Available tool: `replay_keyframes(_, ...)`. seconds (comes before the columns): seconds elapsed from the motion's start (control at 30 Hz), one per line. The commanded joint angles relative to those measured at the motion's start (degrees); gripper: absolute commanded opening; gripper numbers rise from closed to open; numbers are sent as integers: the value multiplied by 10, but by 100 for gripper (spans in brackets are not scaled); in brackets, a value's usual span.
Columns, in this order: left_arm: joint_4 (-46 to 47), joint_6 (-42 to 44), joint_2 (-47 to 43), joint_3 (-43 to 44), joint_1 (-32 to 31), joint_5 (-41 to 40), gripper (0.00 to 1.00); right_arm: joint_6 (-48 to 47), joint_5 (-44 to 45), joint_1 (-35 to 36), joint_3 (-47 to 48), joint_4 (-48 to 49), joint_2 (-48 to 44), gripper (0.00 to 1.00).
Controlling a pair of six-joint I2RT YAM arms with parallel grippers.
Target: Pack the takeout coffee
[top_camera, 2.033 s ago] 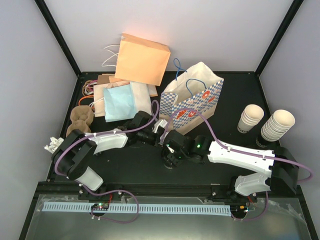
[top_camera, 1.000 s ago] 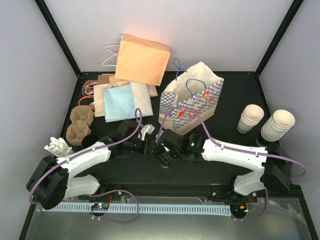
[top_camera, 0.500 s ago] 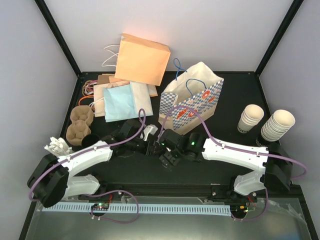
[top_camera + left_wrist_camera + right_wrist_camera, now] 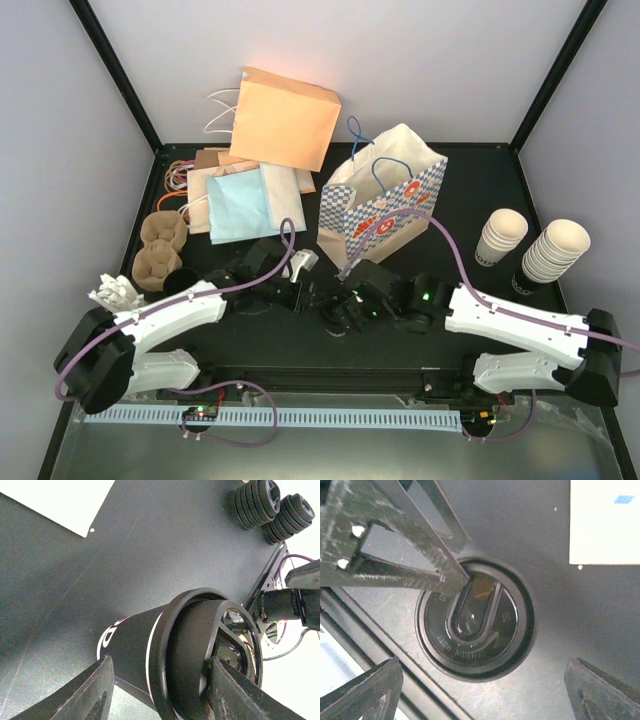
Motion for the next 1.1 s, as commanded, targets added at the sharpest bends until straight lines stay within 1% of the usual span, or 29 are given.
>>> replay_keyframes(0.0, -48, -14, 0, -2, -11, -37, 54, 132, -43, -1, -43, 12, -27, 90)
replay_keyframes(0.1, -25, -44, -12, -18, -19, -44, 54, 209, -80, -2, -103, 65, -72, 91)
replay_keyframes(0.2, 1, -71, -22, -32, -24, -45, 54, 266, -138, -4, -173, 173, -105, 90)
replay_keyframes(0.27, 5, -79, -23, -34, -26, -49, 54, 296, -154, -4, -205, 225, -120, 88)
replay_keyframes(0.33, 3, -79, -22, -34, -28, -52, 54, 314, -147, -4, -222, 251, -132, 86)
replay_keyframes(0.47, 3, -86, -22, -36, -29, -57, 54, 345, -134, -8, -244, 287, -144, 82)
replay_keyframes(0.57, 1, -84, -19, -35, -30, -56, 54, 386, -130, -10, -272, 323, -152, 79)
replay_keyframes(0.7, 0, -82, -16, -36, -31, -58, 54, 387, -136, -23, -280, 317, -146, 77)
replay_keyframes(0.83, -1, -80, -12, -34, -32, -57, 54, 392, -141, -26, -287, 323, -139, 71)
replay_keyframes(1.03, -5, -73, -5, -32, -34, -55, 54, 409, -170, -50, -324, 348, -134, 57)
replay_keyframes(1.07, -6, -72, -3, -32, -34, -54, 54, 411, -174, -56, -331, 351, -135, 53)
